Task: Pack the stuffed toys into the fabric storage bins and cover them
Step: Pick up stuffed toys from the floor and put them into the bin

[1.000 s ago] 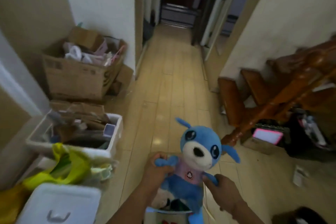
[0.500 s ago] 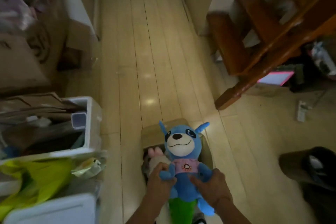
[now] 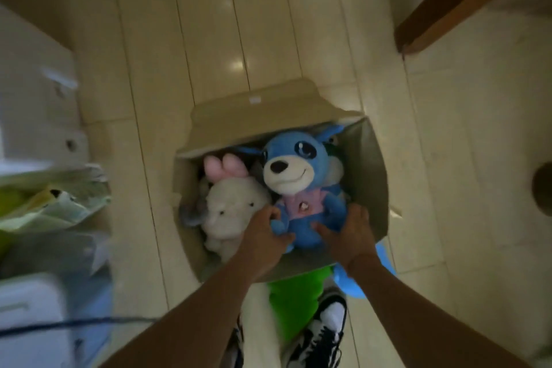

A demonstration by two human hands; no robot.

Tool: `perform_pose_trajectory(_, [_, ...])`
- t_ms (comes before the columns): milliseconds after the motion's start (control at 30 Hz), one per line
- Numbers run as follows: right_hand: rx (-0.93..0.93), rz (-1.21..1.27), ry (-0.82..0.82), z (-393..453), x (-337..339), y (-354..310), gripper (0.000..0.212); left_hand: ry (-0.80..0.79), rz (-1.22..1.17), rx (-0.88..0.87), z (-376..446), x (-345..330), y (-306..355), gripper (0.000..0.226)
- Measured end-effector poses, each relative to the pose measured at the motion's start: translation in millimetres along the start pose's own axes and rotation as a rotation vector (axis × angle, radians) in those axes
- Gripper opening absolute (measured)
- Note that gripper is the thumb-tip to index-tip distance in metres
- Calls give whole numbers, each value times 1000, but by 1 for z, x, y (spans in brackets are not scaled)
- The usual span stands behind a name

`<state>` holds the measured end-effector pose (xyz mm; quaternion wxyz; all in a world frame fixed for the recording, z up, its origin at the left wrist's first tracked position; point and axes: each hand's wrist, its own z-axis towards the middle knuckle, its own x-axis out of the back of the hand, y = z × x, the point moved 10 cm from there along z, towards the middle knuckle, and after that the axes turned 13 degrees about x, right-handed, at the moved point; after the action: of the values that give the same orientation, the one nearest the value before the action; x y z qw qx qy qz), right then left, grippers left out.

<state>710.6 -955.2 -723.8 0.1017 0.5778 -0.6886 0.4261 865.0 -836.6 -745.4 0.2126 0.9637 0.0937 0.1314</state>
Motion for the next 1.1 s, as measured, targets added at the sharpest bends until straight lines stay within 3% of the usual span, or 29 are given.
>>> perform_pose_trajectory(67, [6, -65, 8, 12, -7, 16, 73, 23, 76, -6, 15, -5, -8, 37])
perform_pose_trajectory(133, [92, -344, 73, 18, 0, 14, 85, 199, 155, -139, 7, 7, 4, 28])
perform_pose_trajectory(233, [275, -573, 76, 18, -2, -14, 88, 398, 313, -369, -24, 12, 34, 53])
perform_pose_trajectory(333, [283, -565, -135, 24, -35, -17, 103, 335, 594, -379, -21, -19, 35, 82])
perform_pose_trajectory(467, [250, -614, -160, 43, -64, -2, 107, 289, 916, -271, 10, -46, 10, 121])
perform_pose_trajectory(700, [287, -596, -236, 50, -78, 30, 107, 267, 1074, -206, 24, -67, -19, 112])
perform_pose_trajectory(800, [363, -556, -224, 3, -45, 25, 94, 284, 1073, -223, -24, -61, -14, 98])
perform_pose_trajectory(867, [353, -547, -159, -51, -5, 18, 90, 351, 1071, -265, -78, -50, 7, 102])
perform_pose_trajectory(967, [236, -418, -85, -143, 88, 5, 94, 409, 960, -228, -164, -26, 51, 118])
perform_pose_trajectory(1100, [220, -276, 52, -259, 227, -50, 94, 445, 696, -348, -314, -3, 134, 110])
